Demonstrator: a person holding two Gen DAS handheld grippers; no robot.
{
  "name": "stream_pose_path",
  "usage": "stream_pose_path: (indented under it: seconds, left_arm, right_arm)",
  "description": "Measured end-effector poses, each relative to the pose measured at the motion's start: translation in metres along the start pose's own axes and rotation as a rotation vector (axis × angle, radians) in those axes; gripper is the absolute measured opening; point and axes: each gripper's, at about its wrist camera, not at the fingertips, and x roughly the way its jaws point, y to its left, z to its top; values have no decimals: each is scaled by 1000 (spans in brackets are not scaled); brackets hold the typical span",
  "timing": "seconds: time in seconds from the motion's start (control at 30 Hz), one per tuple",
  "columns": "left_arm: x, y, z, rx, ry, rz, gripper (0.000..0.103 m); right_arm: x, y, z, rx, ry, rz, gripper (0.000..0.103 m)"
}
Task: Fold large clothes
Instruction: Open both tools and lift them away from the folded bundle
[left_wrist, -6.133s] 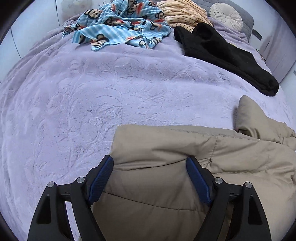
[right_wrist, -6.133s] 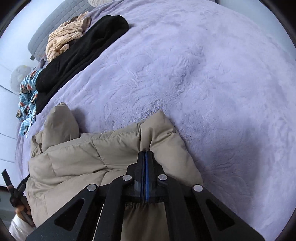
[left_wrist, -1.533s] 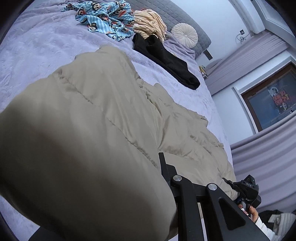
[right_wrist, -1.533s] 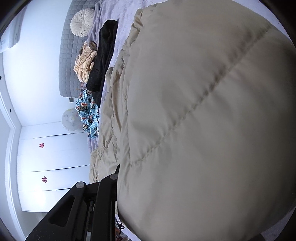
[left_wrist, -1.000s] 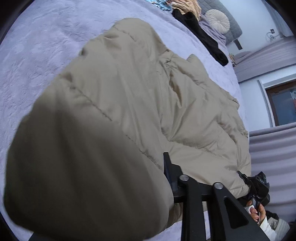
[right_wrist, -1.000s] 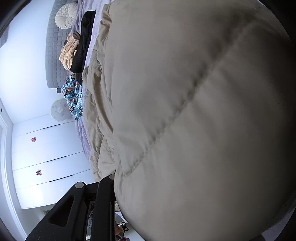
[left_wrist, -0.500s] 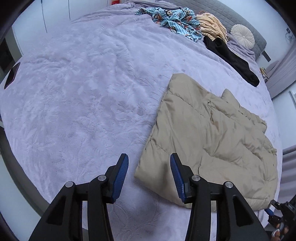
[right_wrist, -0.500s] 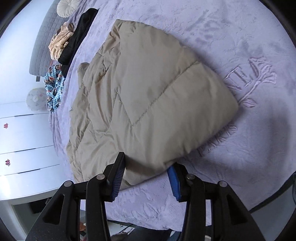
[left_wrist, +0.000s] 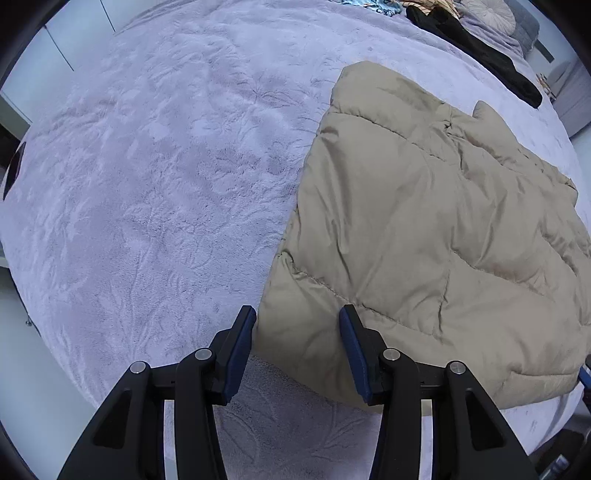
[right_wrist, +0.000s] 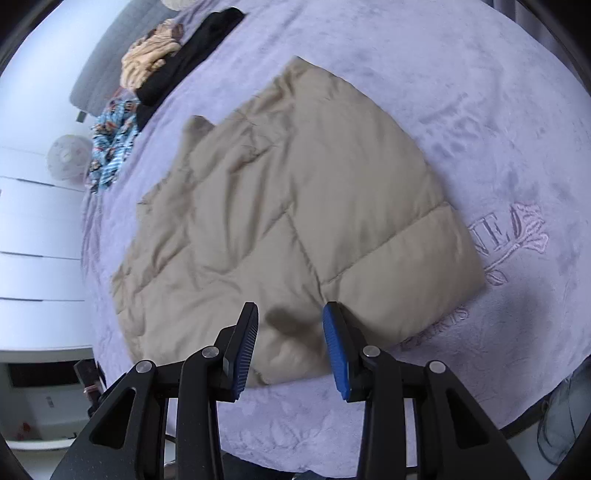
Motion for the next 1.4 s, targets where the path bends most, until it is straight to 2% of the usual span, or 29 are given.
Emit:
stream_pose_path:
  seconds: [0.07, 0.13, 0.33, 0.4, 0.43, 0.47, 0.5, 0.53, 0.7, 0.9, 1.03, 1.17, 1.33, 1.4]
  left_arm:
    - [-11, 0, -2, 3, -14, 0, 49]
    - [-22, -1, -5, -4, -32, -9, 49]
    - [-50, -34, -16, 55, -49, -17, 49]
    - [-57, -46, -18, 82, -52, -31, 49]
    - [-60, -52, -19, 93, -51, -41, 56]
    - [-63, -57, -19, 102, -51, -45, 70]
    - [-66, -60, -20, 106, -59, -40, 100]
    - [-72, -64, -22, 109, -86, -24, 103]
    - [-82, -75, -28, 131, -98, -10, 103]
    - [-88, -78, -45, 129, -93, 27, 103]
    - [-85, -72, -53, 110, -82, 15, 103]
    - [-78, -68, -51, 120, -65, -14, 103]
    - [-78, -55, -40, 154, -82, -31, 103]
    - [-77, -45, -30, 165, -82, -35, 103]
  right_arm:
    - [8, -16, -2, 74, 40, 12, 40]
    - [6, -22, -7, 109, 44, 25, 40]
    - [-8, -5, -16, 75, 57, 47, 41]
    - [-14, 1, -20, 46, 57, 58, 46]
    - [-14, 7, -21, 28, 58, 61, 48]
    - [-12, 14, -20, 12, 59, 63, 50]
    - [-14, 18, -21, -5, 62, 65, 51]
    - [-16, 22, -23, -21, 65, 68, 51]
    - [-21, 35, -30, -89, 79, 74, 60]
    - [-18, 33, -40, -108, 102, 91, 63]
    - [-16, 31, -44, -128, 125, 81, 64]
    - [-19, 39, -48, -153, 111, 71, 71]
    - [-17, 57, -50, -147, 74, 67, 71]
    - [-10, 70, -54, -151, 67, 65, 77]
